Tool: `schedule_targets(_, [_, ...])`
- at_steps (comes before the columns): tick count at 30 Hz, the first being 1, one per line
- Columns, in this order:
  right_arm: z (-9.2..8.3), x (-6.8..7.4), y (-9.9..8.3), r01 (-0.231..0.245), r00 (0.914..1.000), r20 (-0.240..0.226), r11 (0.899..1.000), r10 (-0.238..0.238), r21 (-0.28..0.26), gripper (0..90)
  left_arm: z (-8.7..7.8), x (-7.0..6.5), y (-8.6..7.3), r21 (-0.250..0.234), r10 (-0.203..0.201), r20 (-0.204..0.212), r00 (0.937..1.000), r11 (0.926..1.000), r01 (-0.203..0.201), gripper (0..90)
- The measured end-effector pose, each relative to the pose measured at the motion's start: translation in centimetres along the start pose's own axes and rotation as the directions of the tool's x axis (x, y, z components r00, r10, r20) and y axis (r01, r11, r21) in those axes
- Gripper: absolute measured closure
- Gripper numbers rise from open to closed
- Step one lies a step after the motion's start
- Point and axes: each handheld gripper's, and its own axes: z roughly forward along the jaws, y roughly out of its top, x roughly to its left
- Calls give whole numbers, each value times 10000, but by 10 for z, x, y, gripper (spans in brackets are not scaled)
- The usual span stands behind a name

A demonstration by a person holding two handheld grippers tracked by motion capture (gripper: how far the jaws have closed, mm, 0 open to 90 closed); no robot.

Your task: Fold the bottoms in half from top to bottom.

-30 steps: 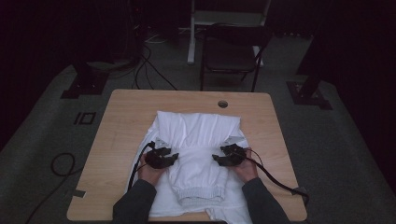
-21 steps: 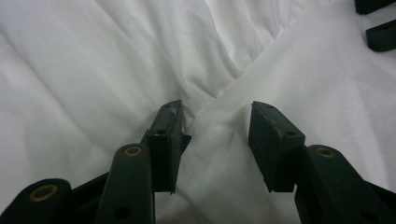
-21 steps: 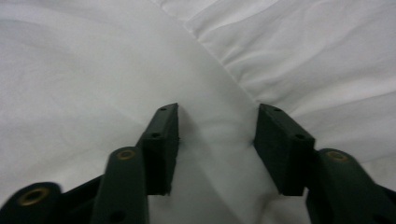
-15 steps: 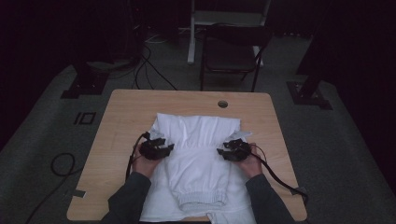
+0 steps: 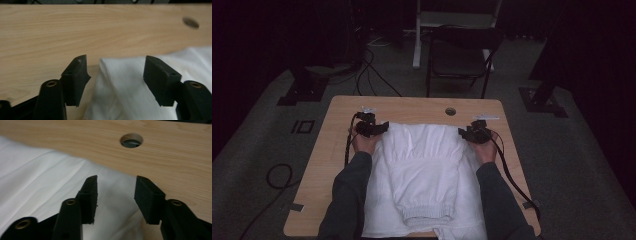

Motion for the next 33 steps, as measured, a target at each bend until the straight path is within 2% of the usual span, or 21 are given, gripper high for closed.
schedule_targets(2, [8, -7, 3, -673, 9977, 98, 9977, 674, -111, 466, 6, 4, -2, 25, -335, -123, 9994, 9994, 335, 320])
schedule_targets(5, [17, -19, 3, -1675, 9855, 265, 9858, 1677, -114, 429, 14, 9, -4, 123, -831, -14, 9965, 9965, 831, 304])
schedule_targets(6, [17, -19, 3, -1675, 9855, 265, 9858, 1677, -114, 429, 14, 9, -4, 123, -831, -14, 9965, 9965, 831, 303])
schedule_targets(7, [20, -22, 2, -1933, 9808, 237, 9811, 1934, -69, 424, 17, 10, -5, 105, -986, 137, 9950, 9951, 985, 303])
schedule_targets(8, [23, -27, 0, -2298, 9732, 16, 9732, 2298, 30, 452, 18, 11, -5, 63, -1068, 430, 9934, 9943, 1066, 343])
schedule_targets(9, [25, -29, -1, -2441, 9693, -263, 9696, 2445, 167, 478, 18, 11, -5, 67, -1040, 503, 9933, 9946, 1038, 405])
schedule_targets(11, [28, -28, -2, -2376, 9692, -565, 9705, 2396, 400, 605, 18, 10, -5, 180, -941, 557, 9940, 9955, 932, 562])
schedule_targets(12, [28, -27, -2, -2263, 9715, -617, 9729, 2290, 481, 697, 18, 9, -5, 230, -812, 480, 9955, 9965, 801, 674])
schedule_targets(13, [28, -26, -1, -2111, 9758, -481, 9763, 2134, 483, 792, 17, 8, -5, 314, -594, 271, 9979, 9978, 586, 781])
schedule_targets(14, [27, -25, -1, -2026, 9782, -361, 9780, 2045, 501, 864, 16, 9, -6, 334, -482, 233, 9986, 9983, 474, 872])
schedule_targets(17, [23, -27, 0, -1750, 9846, 120, 9836, 1747, 434, 898, 10, 12, -4, 186, -333, -60, 9994, 9993, 334, 900])
schedule_targets(19, [18, -31, 2, -1631, 9858, 469, 9860, 1615, 345, 900, 3, 19, -1, -63, -460, -316, 9984, 9989, 459, 900])
schedule_targets(20, [15, -34, 2, -1653, 9849, 578, 9858, 1635, 284, 900, -1, 23, 0, -118, -521, -308, 9982, 9986, 517, 900])
schedule_targets(22, [11, -40, 3, -1731, 9832, 624, 9847, 1716, 191, 900, -5, 25, 1, -204, -427, -360, 9984, 9989, 419, 900])
schedule_targets(24, [11, -41, 3, -1627, 9851, 595, 9864, 1612, 212, 900, -5, 22, 2, -223, -296, -360, 9989, 9993, 288, 900])
schedule_targets(26, [14, -38, 4, -1630, 9853, 563, 9862, 1612, 290, 862, -2, 19, 1, -217, -420, -94, 9991, 9989, 418, 845])
schedule_targets(28, [17, -37, 5, -1653, 9860, 276, 9860, 1646, 232, 668, 0, 19, 0, -250, -616, 90, 9981, 9978, 618, 650])
schedule_targets(31, [17, -40, 7, -1890, 9817, -231, 9820, 1889, -26, 454, 4, 21, 0, -304, -809, 268, 9964, 9962, 817, 423])
schedule_targets(33, [19, -41, 9, -2081, 9776, -320, 9781, 2079, -6, 374, 6, 23, -1, -376, -967, 182, 9952, 9945, 973, 345])
